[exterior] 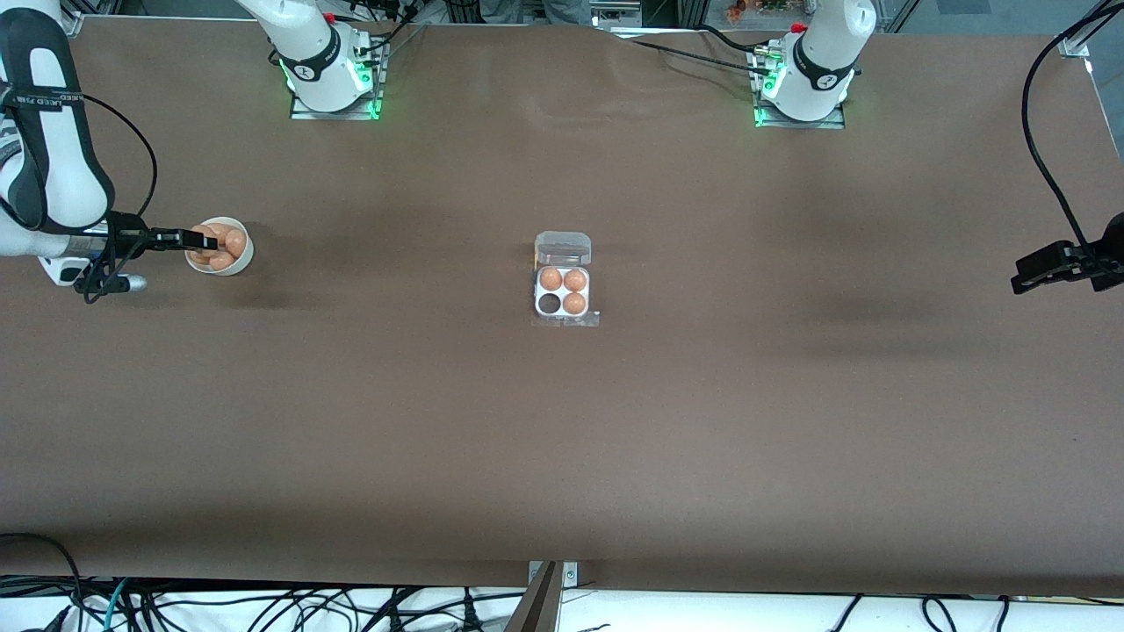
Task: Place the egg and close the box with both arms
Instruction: 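Carry the egg with the right gripper to the clear egg box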
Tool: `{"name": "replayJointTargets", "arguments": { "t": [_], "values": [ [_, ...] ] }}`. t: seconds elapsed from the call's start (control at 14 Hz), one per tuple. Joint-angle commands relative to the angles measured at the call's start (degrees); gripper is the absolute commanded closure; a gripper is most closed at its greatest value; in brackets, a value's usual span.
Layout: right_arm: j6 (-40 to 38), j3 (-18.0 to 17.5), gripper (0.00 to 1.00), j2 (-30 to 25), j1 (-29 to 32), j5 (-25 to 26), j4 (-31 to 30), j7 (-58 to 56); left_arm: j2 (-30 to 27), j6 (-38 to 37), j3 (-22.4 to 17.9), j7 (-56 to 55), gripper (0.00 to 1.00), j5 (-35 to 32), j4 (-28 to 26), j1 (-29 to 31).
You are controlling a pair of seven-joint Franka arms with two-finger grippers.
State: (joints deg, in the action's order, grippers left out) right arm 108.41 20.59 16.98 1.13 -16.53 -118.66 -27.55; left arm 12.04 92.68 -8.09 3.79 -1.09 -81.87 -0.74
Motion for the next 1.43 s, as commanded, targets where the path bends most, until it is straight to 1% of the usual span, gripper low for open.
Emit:
{"name": "replayJointTargets", "arguments": {
  "t": [0.0,0.21,0.43,0.5,0.64,0.79,0.93,1.21,1.36],
  "values": [
    [-5.03,-0.11,0.64,0.95,-3.06,-0.87,4.21,7.13,1.06,-0.3,0.36,0.69,0.0,-1.64,1.97,0.3],
    [-7.5,-0.11,0.64,1.22,-8.67,-4.2,6.77,14.87,1.06,-0.3,0.36,0.78,0.0,-1.64,1.97,0.3],
    [-7.86,-0.11,0.64,1.83,-15.26,-4.74,9.23,25.5,1.06,-0.39,0.36,0.69,0.0,-1.64,1.97,0.3],
    [-8.12,-0.11,0.64,2.18,-17.72,-6.05,9.76,29.71,1.14,-0.39,0.36,0.69,0.0,-1.64,1.97,0.3],
    [-8.21,-0.11,0.64,3.84,-20.89,-10.43,11.42,36.92,1.15,-0.3,0.36,0.78,0.0,-1.64,1.97,0.3],
    [-8.21,-0.11,0.64,5.95,-23.97,-16.22,12.83,41.94,1.15,-0.39,0.36,0.69,0.0,-1.64,1.97,0.3],
    [-8.21,-0.11,0.64,8.67,-25.73,-23.34,14.76,47.04,1.15,-0.3,0.36,0.69,0.0,-1.64,1.97,0.3],
    [-8.21,-0.19,0.64,12.37,-28.55,-34.59,17.58,55.48,1.15,-0.3,0.36,0.69,0.0,-1.64,1.97,0.21],
    [-8.12,-1.42,0.64,14.91,-29.61,-39.79,20.47,59.96,1.15,-0.3,0.36,0.69,0.0,-1.64,1.97,0.3]
  ]
}}
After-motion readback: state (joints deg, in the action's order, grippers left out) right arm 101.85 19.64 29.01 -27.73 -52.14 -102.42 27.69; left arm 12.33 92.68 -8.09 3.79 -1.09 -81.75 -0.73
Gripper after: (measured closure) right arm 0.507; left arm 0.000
